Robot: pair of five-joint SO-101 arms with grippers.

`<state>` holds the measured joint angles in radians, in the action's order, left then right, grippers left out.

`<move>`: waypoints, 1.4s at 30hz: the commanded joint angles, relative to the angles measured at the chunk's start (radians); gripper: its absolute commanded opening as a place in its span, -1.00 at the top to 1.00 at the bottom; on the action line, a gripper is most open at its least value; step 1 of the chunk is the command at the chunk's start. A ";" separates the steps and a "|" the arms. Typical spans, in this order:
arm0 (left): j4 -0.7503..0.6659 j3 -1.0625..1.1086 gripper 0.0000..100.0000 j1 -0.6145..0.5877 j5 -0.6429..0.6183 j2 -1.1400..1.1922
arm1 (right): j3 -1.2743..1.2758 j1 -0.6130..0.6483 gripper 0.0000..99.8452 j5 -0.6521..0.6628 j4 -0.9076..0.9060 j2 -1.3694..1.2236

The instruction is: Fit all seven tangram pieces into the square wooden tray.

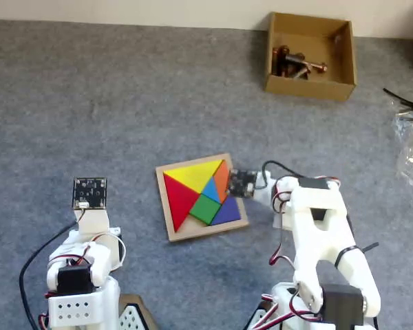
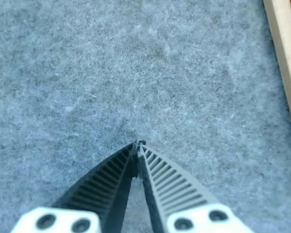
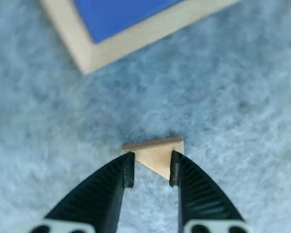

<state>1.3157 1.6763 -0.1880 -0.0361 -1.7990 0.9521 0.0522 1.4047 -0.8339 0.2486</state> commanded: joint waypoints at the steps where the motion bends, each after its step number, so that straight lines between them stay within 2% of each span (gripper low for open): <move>1: 0.008 0.021 0.99 -0.008 -0.002 0.007 | 0.007 0.071 0.77 -0.204 0.030 -0.061; 11: 0.008 0.021 0.99 -0.008 -0.002 0.007 | -0.085 0.087 0.87 -0.609 0.030 -0.070; 15: 0.008 0.021 0.99 -0.008 -0.002 0.007 | -0.087 0.087 0.87 -0.672 0.030 -0.059; 32: 0.008 0.021 0.99 -0.008 -0.002 0.007 | -0.257 0.088 0.87 -0.660 0.021 -0.059; 35: 0.008 0.021 0.99 -0.008 -0.002 0.007 | -0.331 0.088 0.87 -0.652 -0.036 -0.059; 39: 0.008 0.021 0.99 -0.008 -0.002 0.007 | -0.438 0.088 0.87 -0.489 -0.154 -0.059; 42: 0.008 0.021 0.99 -0.008 -0.002 0.007 | -0.481 0.088 0.87 -0.293 -0.242 -0.061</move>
<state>1.3157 1.6763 -0.1880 -0.0361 -1.7990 0.5608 0.1335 0.9367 -1.0027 0.1780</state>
